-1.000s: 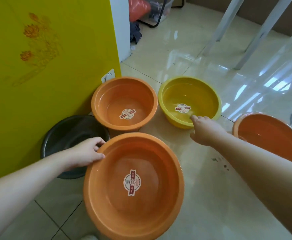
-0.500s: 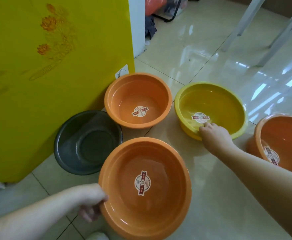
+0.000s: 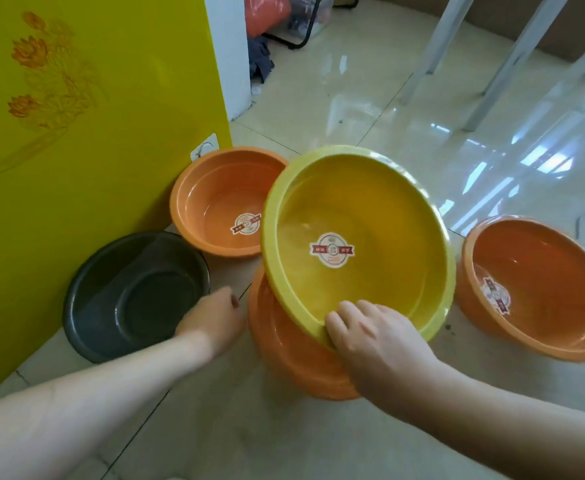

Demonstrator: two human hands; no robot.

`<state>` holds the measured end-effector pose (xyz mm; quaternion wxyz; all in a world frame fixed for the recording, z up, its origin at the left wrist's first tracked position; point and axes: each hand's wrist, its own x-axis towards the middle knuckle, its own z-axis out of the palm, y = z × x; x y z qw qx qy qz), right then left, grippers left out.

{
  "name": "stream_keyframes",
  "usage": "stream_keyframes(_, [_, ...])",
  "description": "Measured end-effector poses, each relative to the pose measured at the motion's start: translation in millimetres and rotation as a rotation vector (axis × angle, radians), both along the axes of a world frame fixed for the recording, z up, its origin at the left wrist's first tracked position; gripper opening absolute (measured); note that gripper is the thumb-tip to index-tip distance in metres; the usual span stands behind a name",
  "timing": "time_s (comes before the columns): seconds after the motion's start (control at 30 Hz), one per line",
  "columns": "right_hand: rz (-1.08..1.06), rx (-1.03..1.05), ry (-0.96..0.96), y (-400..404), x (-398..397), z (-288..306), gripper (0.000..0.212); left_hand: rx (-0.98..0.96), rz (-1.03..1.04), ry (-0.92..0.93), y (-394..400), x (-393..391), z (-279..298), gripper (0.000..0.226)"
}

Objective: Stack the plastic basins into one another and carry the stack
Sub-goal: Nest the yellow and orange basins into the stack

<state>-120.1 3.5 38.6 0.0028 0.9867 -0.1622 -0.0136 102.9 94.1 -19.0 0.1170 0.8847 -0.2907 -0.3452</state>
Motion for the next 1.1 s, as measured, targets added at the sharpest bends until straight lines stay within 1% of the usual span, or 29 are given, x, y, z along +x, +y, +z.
stream_keyframes(0.03, [0.022,0.007,0.013,6.6,-3.0,-6.7,0.019,-0.075,-0.101,-0.165,-8.0,7.6,3.8,0.007])
stream_keyframes(0.07, [0.036,0.013,0.02,11.0,-5.5,-13.1,0.015,-0.137,-0.194,-0.307,-15.7,17.0,6.8,0.014])
stream_keyframes(0.13, [0.054,0.025,0.058,16.5,-7.9,-22.2,0.015,-0.166,-0.357,-0.519,-30.8,39.3,4.9,0.04])
stream_keyframes(0.2, [0.08,0.04,0.123,20.0,-8.6,-28.8,0.023,-0.077,-0.486,-0.624,-44.6,60.1,-4.4,0.062])
stream_keyframes(0.27, [0.112,0.02,0.179,21.2,-9.6,-34.2,0.023,0.0,-0.542,-0.629,-56.3,72.5,-17.3,0.071])
stream_keyframes(0.3, [0.118,0.007,0.203,21.3,-10.2,-36.1,0.02,0.013,-0.54,-0.621,-60.6,74.9,-23.6,0.067])
stream_keyframes(0.33, [0.123,-0.003,0.222,20.7,-11.3,-39.7,0.019,0.003,-0.531,-0.623,-64.3,75.1,-29.8,0.057])
stream_keyframes(0.4, [0.141,0.01,0.274,17.6,-14.3,-48.6,0.026,-0.025,-0.542,-0.66,-67.4,72.8,-39.7,0.03])
stream_keyframes(0.43, [0.156,0.015,0.309,15.3,-16.6,-51.9,0.029,-0.033,-0.563,-0.693,-66.7,70.6,-42.7,0.023])
stream_keyframes(0.47, [0.177,0.016,0.342,12.7,-19.3,-54.0,0.032,-0.041,-0.588,-0.723,-66.0,69.2,-44.7,0.021])
stream_keyframes(0.5, [0.183,0.029,0.375,10.2,-21.8,-52.2,0.04,-0.049,-0.619,-0.747,-65.8,68.7,-44.9,0.02])
stream_keyframes(0.53, [0.173,0.056,0.36,7.2,-23.4,-48.7,0.05,-0.058,-0.659,-0.767,-65.9,70.0,-45.6,0.019])
stream_keyframes(0.57, [0.132,0.104,0.297,2.8,-24.8,-43.4,0.058,-0.069,-0.701,-0.784,-67.2,71.6,-44.4,0.018])
stream_keyframes(0.6, [0.078,0.153,0.194,-3.9,-26.5,-38.4,0.059,-0.092,-0.742,-0.792,-69.8,73.1,-41.2,0.017])
stream_keyframes(0.63, [0.005,0.19,0.106,-14.3,-28.7,-34.1,0.054,-0.132,-0.763,-0.793,-73.0,74.6,-35.9,0.016])
stream_keyframes(0.67, [-0.071,0.177,0.022,-29.0,-32.0,-33.4,0.048,-0.194,-0.76,-0.792,-77.6,75.9,-28.6,0.017])
stream_keyframes(0.73, [-0.259,0.081,-0.122,-67.7,-42.1,-35.6,0.035,-0.324,-0.718,-0.786,-89.8,74.5,-5.7,0.022])
stream_keyframes(0.8, [-0.505,-0.002,-0.189,-110.7,-63.8,-40.7,0.027,-0.459,-0.702,-0.793,-98.4,66.8,24.9,0.024])
stream_keyframes(0.83, [-0.612,-0.028,-0.16,-130.3,-78.0,-42.5,0.03,-0.54,-0.715,-0.797,-99.0,60.2,40.7,0.022])
stream_keyframes(0.87, [-0.693,-0.051,-0.087,-147.0,-93.7,-44.6,0.038,-0.624,-0.738,-0.795,-96.6,51.7,55.3,0.018])
stream_keyframes(0.93, [-0.812,-0.088,0.105,-167.1,-123.5,-48.0,0.056,-0.766,-0.821,-0.769,-83.1,30.4,79.2,0.011])
stream_keyframes(0.97, [-0.87,-0.087,0.2,-172.1,-135.5,-50.6,0.067,-0.808,-0.89,-0.749,-73.3,17.9,86.8,0.013])
stream_keyframes(1.03, [-0.995,0.009,0.338,-175.6,-151.1,-58.0,0.083,-0.858,-1.041,-0.699,-52.5,-8.1,90.6,0.019])
stream_keyframes(1.1, [-1.073,0.145,0.392,-175.6,-158.3,-66.1,0.081,-0.901,-1.155,-0.657,-33.7,-31.8,77.7,0.02])
